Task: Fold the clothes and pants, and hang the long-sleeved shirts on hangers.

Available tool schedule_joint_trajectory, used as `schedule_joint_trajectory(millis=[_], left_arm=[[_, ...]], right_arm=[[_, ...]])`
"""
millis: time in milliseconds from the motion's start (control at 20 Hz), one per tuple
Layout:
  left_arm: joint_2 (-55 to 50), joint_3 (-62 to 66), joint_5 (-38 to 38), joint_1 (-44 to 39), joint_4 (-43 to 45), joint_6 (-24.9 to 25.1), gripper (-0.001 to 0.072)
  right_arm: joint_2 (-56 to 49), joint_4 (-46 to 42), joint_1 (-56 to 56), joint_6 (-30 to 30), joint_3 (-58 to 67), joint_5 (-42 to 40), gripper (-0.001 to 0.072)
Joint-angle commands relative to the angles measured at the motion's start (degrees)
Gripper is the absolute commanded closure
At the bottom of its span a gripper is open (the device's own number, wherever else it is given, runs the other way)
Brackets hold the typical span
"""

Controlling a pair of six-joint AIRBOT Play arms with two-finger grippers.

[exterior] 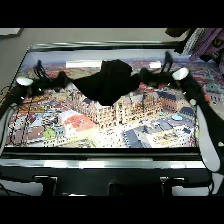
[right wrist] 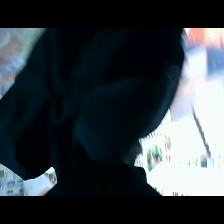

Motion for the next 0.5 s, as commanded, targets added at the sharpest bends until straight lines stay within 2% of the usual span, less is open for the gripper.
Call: schedule_joint_trajectory(millis=[0,100,200,450], left_arm=[[8.4,14.0,-5.6,1.0,16.0,-7.1,0.0695],[14.7,22.0,-7.5,1.0,22.3,-9.8,0.0694],[21.5,26.6,-7.2,1.0,28.0,-13.6,0.0694],[41.1,28.8,-7.5,1.0,50.8,-29.3,0.0693]], right_arm=[[8.3,-18.6,0.1,7.6,16.0,4.0,0.0677],[12.1,-27.6,0.1,10.6,27.3,8.4,0.0677],[17.3,-34.5,0.1,11.0,34.8,10.6,0.0677],[36.5,-53.1,0.1,15.3,35.1,13.9,0.0676]])
